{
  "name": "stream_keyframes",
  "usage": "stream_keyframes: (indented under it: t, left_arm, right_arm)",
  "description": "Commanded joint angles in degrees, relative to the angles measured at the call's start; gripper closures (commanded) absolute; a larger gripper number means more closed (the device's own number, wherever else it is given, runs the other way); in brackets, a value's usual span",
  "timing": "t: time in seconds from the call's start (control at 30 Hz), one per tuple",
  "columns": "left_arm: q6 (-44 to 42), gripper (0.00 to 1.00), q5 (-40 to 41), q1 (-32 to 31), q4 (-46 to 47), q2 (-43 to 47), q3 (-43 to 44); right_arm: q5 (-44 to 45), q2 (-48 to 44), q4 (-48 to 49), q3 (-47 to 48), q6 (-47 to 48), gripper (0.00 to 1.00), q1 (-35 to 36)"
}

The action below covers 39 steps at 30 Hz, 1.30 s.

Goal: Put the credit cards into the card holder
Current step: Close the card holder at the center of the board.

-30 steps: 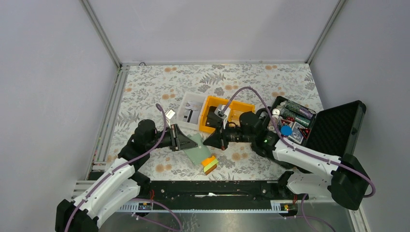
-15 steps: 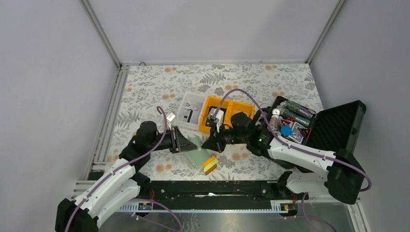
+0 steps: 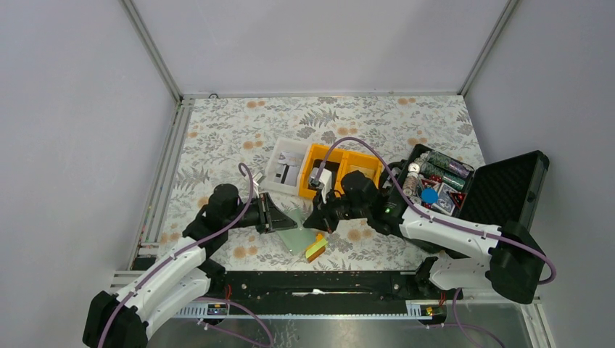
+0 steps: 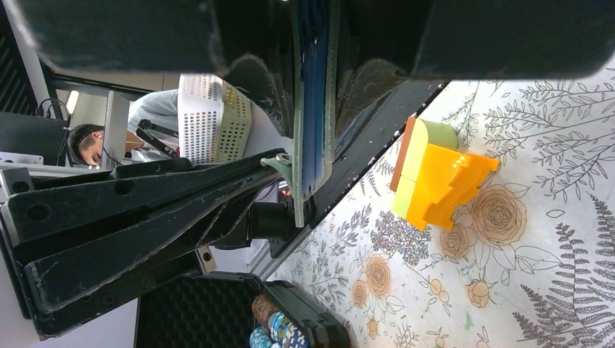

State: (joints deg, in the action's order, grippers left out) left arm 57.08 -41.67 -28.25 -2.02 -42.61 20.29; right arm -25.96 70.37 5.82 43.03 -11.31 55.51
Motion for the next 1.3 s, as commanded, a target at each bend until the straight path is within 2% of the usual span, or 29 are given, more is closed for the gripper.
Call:
stream_keyframes:
  t: [0.0,0.13,0.33,0.53,0.6,0.73,0.87,1.27]
  left_arm:
    - [2.17,0.83,5.51,0.65,11.08,-0.27,0.31]
    - [3.58,0.77,4.73,0.65,13.46,-0.69,-0.85]
    - [4.91,0.73,5.4,0.65,18.19,-3.33,-4.96]
    - [0.43,0.69,7.58,0.61,18.14,-7.03,-6.23]
    - [-0.94,0.72,8.36,0.57,18.19,-8.42,-6.75]
    - [-1.89,0.85,9.15,0.48,18.69,-10.15,-7.68]
    - [-1.89,0.94,11.04,0.08,18.15,-9.58,-7.9]
    - [-1.54,0.94,17.21,-2.3,12.9,-5.5,-6.96]
  right_arm:
    - [-8.4,0.31,-0.02,2.59,-0.76,1.0,3.73]
    - [-6.18,0.16,0.5,2.26,-0.99,1.0,3.74]
    - [1.13,0.74,3.4,0.51,-3.37,1.0,3.73]
    - [4.35,1.38,7.51,-2.95,-5.46,1.0,3.73]
    - [5.29,1.85,7.89,-3.83,-5.61,1.0,3.73]
    - [4.45,2.65,8.99,-5.09,-6.0,1.0,3.78]
    - [4.1,3.54,9.53,-5.08,-5.94,1.0,4.42]
    - [3.19,9.89,13.44,-2.58,-6.41,1.0,7.18]
